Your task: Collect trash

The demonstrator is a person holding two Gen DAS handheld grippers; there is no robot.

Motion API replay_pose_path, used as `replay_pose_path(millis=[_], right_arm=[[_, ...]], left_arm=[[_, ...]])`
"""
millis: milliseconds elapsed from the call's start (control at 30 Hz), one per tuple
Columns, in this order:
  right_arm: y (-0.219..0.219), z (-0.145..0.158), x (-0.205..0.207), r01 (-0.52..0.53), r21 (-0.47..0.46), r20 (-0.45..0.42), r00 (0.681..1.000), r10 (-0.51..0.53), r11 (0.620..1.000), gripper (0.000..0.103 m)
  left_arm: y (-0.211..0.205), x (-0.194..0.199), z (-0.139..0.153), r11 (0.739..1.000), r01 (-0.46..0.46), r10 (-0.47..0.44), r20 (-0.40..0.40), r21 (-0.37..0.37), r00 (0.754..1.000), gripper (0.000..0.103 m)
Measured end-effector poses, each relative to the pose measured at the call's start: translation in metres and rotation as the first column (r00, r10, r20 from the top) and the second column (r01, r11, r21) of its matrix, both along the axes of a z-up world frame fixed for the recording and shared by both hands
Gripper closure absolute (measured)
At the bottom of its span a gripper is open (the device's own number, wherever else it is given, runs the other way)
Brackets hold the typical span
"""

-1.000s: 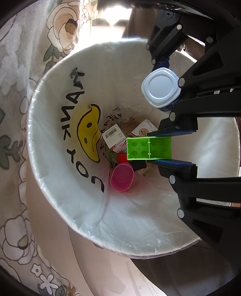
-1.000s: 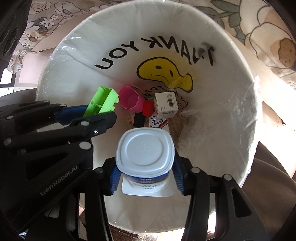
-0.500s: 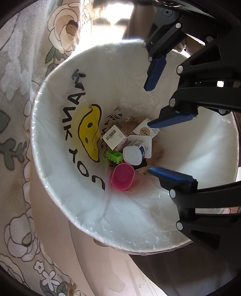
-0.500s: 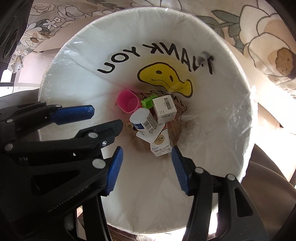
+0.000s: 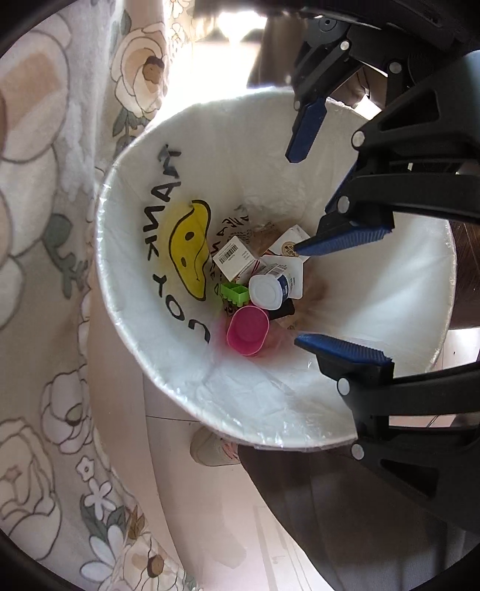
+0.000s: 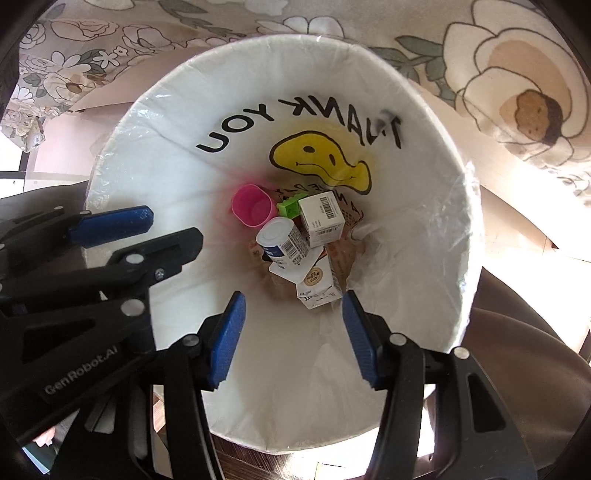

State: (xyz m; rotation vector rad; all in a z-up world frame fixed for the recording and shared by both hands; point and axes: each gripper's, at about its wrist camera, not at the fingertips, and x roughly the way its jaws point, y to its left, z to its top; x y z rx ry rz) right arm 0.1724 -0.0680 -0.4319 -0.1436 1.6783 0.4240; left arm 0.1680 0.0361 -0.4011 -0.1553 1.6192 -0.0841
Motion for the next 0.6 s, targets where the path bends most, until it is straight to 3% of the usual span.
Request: replay_pose_path(millis=[200, 367, 600], right_arm=[[-0.006, 0.032, -0.006, 0.013, 0.037, 0.053, 0.998, -0.015, 0.999, 0.047], [-0.009, 0.068, -0.015, -0.024, 0.058, 0.113, 0.993, 0.018, 0.998, 0.047], [-0.027, 0.149, -0.021, -0.031, 0.12, 0.279, 0.96, -0.004, 0.992, 0.048]], left_arm=[[0.007, -0.006, 0.049, 0.999, 0.006, -0.009, 0.098, 0.032, 0.995, 0.056], [0.006, -0.017, 0.101, 0.994, 0.044, -0.065, 0.209, 0.101, 0.976, 0.046], [0.005, -0.035, 0.165, 0.991, 0.059, -0.096, 0.323, 0.124, 0.941, 0.039]])
